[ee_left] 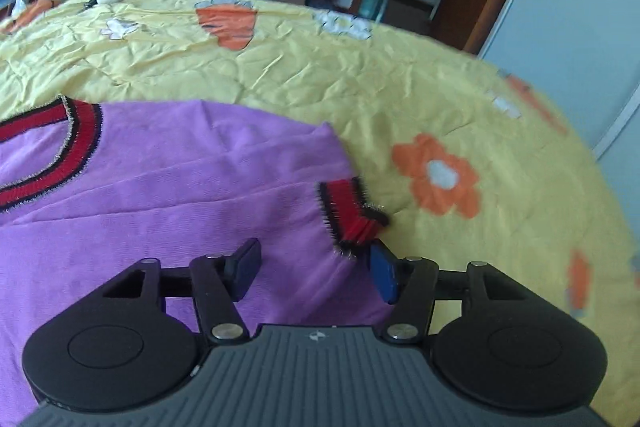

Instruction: Fold small clothes

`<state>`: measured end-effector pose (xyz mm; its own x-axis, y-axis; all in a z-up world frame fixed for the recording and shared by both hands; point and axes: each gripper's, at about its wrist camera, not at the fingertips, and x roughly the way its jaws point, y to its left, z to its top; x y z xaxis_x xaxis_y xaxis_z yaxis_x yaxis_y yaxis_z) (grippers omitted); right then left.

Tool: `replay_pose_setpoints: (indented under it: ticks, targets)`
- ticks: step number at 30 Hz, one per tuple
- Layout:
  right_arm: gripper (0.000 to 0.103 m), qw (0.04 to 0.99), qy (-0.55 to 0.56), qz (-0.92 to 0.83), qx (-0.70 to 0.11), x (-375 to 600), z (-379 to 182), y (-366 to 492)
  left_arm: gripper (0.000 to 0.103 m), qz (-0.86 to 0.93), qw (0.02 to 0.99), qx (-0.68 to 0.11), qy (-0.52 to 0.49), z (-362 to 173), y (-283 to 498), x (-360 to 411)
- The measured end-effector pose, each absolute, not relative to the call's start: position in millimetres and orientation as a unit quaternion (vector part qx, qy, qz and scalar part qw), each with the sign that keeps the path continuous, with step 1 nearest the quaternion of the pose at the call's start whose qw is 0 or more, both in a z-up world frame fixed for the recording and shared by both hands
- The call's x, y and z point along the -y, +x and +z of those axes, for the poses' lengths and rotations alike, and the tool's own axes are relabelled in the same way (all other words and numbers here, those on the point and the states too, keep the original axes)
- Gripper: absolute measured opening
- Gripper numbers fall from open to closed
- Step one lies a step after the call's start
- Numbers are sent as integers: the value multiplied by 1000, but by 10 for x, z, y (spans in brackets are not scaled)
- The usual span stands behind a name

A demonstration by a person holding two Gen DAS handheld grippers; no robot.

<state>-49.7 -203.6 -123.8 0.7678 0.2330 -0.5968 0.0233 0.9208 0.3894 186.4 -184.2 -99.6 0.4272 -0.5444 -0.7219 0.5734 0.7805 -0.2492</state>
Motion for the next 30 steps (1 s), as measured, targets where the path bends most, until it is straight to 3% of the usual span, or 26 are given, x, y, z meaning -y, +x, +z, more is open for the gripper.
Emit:
replay_pose_setpoints:
  ticks: [6, 14, 17, 19, 21, 22, 24, 25, 30]
  targets:
    - [91, 923, 246, 37, -293, 2581, -1099, -469, 75, -276, 872, -395, -85, -660, 1995, 741]
    - [92, 856, 440, 37, -268, 3678, -1230, 418, 75, -130, 892, -432, -27, -918, 2183, -684]
    - [91, 846, 453, 18, -280, 3748, -1291, 712, 73, -95, 897, -431, -5, -1017, 2209, -955]
    - [82, 840, 461, 13, -285, 3782, -1348, 862, 73, -92, 898, -431, 3, -1049, 2216, -1076]
    - [53, 832, 468, 19, -296, 3761, -1395, 978, 73, -92, 901, -423, 17, -1068, 2197, -1116]
    - [46, 834, 466, 19, -296, 3748, -1402, 1014, 73, -91, 903, -420, 22, -1072, 2196, -1107]
    - [14, 848, 436, 18, -302, 3682, -1383, 1050, 73, -85, 906, -415, 28, -1082, 2153, -1083]
    - [9, 860, 409, 5, -304, 3630, -1339, 1043, 73, -80, 907, -413, 29, -1095, 2142, -1078]
    - [8, 914, 297, 5, -275, 3457, -1060, 975, 73, -64, 916, -393, 45, -1135, 2034, -1040]
